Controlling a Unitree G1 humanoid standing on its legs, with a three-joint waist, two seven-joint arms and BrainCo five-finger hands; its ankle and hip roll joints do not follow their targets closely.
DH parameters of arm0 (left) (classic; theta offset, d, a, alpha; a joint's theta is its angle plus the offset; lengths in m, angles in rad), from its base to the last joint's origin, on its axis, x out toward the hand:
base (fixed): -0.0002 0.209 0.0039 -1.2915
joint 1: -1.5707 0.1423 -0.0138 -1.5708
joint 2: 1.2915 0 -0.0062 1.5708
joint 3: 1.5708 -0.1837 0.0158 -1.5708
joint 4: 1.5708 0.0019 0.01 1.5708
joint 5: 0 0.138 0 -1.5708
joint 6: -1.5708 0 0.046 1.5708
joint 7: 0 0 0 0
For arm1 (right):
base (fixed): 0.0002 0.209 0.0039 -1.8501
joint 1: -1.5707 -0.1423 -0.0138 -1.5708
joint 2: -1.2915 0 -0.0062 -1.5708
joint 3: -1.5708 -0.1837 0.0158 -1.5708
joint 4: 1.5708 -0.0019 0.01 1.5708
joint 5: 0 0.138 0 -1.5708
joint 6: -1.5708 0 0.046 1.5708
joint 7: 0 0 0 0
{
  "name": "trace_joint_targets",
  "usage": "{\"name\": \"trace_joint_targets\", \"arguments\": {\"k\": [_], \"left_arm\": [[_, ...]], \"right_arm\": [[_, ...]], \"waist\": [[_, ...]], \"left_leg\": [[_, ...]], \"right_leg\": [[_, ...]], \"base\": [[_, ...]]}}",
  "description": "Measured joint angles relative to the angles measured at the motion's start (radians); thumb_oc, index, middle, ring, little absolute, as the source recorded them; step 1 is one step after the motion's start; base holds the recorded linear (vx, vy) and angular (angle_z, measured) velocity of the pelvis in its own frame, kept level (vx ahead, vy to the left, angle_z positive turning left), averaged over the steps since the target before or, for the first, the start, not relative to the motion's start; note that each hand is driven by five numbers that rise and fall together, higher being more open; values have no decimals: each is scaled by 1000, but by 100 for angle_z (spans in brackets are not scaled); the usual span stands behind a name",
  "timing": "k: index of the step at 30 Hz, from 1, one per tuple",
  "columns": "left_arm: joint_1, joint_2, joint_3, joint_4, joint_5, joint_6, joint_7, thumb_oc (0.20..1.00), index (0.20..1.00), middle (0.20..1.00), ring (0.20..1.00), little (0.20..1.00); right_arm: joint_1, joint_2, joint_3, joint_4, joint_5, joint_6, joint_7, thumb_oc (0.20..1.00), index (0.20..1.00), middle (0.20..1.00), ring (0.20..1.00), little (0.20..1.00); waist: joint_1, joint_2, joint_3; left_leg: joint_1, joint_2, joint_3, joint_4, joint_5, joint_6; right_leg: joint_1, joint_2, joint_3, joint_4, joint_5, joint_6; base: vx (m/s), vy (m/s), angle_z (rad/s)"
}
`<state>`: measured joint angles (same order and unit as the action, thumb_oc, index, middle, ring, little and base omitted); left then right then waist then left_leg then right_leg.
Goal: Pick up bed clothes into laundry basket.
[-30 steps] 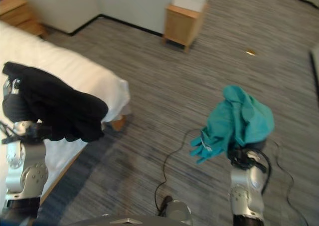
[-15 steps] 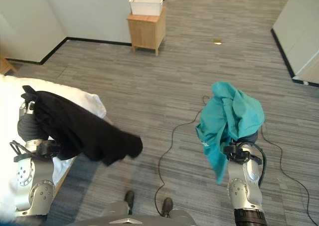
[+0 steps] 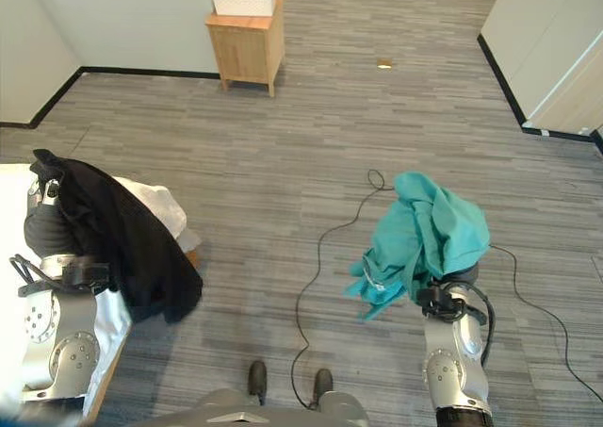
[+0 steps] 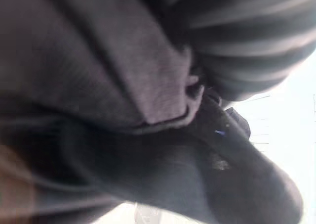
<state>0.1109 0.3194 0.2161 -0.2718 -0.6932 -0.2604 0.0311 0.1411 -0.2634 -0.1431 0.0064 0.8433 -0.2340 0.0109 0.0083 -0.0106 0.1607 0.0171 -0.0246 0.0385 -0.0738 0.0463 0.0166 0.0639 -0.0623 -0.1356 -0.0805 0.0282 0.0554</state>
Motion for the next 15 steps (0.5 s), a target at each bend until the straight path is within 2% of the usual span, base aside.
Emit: {"name": "trace_joint_targets", "arguments": {"k": [7,9,11,12,13,14,15], "left_arm": [[-1,1,3,0,1,0,5,200,200,200,200,200],[-1,2,7,6,1,0,7,200,200,200,200,200],[-11,12,5,18,3,1,9,200,200,200,200,200],[-16,17,5,18,4,1,10,200,200,200,200,200],[-19,25,7,19,10,-1,17,200,200,200,200,200],[-20,43,4,23,12,0,26,200,200,200,200,200],[-23,45,-1,22,38,-1,33,200,200,200,200,200]], "right_arm": [[-6,1,-7,-3,0,10,0,200,200,200,200,200],[-27,-2,-7,-1,-2,11,-1,200,200,200,200,200],[-40,-4,-7,-5,-2,11,-2,200,200,200,200,200],[-38,-3,-7,-5,-3,11,-2,200,200,200,200,200],[-47,-5,-5,-6,-7,11,-2,200,200,200,200,200],[-51,-3,-5,-13,-13,11,-3,200,200,200,200,200],[-41,-3,-8,-27,-13,11,-8,200,200,200,200,200]], "waist": [[-2,-1,0],[-1,22,12],[-13,45,26],[-24,38,30],[-29,36,44],[-35,39,62],[-49,29,56]], "left_leg": [[9,-2,14,-17,-2,3],[8,17,40,-17,-14,19],[5,37,59,-12,-13,23],[11,29,62,-9,-25,35],[23,31,72,-10,-34,34],[33,31,90,-9,-33,41],[43,22,116,-9,-47,34]], "right_leg": [[-2,0,15,-11,5,7],[-81,10,36,121,-14,36],[-181,6,33,315,-50,85],[-213,-2,35,382,-56,97],[-279,-13,37,505,-63,112],[-344,-35,29,628,-75,119],[-403,-96,0,603,-90,113]], "base": [[37,70,-8],[-6,97,-43],[50,79,-28],[79,47,-30],[238,-31,-34],[463,-156,-41],[476,-154,-37]]}}
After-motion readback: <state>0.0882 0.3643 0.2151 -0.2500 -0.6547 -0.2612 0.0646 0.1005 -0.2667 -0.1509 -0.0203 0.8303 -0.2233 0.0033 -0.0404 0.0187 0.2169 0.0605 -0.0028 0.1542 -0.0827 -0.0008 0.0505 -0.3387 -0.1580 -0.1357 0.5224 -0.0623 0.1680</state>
